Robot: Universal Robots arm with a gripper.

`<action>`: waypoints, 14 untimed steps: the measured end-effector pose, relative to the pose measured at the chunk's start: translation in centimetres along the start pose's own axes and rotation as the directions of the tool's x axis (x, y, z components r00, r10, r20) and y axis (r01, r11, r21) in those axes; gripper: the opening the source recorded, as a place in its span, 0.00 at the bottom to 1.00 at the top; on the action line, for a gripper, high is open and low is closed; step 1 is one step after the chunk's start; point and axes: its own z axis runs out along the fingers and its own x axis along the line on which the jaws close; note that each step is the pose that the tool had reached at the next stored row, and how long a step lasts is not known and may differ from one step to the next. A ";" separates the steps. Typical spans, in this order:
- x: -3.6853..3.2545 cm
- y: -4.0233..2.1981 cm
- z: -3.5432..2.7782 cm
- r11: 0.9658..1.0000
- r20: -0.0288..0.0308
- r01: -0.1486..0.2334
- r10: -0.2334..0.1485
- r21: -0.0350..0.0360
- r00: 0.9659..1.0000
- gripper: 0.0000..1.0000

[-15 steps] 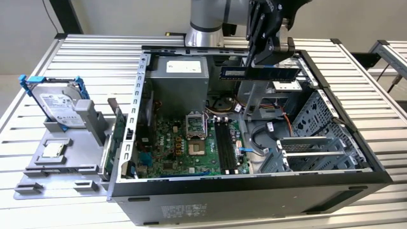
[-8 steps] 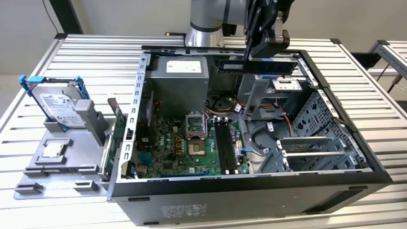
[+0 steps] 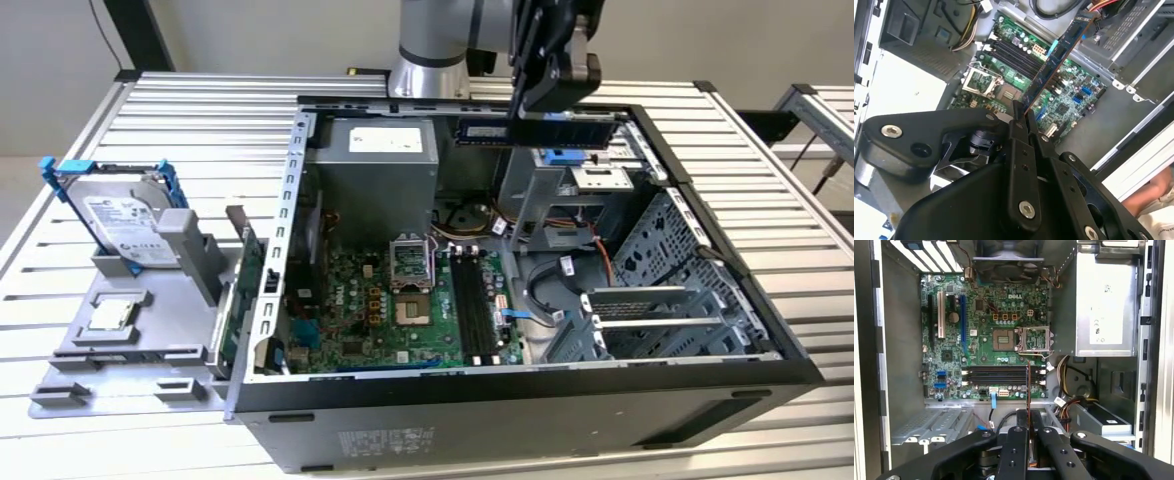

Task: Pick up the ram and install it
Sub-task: 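Insert the ram into the slot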

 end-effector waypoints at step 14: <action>-0.12 0.01 0.01 1.000 0.000 0.000 0.000 0.000 1.000 0.00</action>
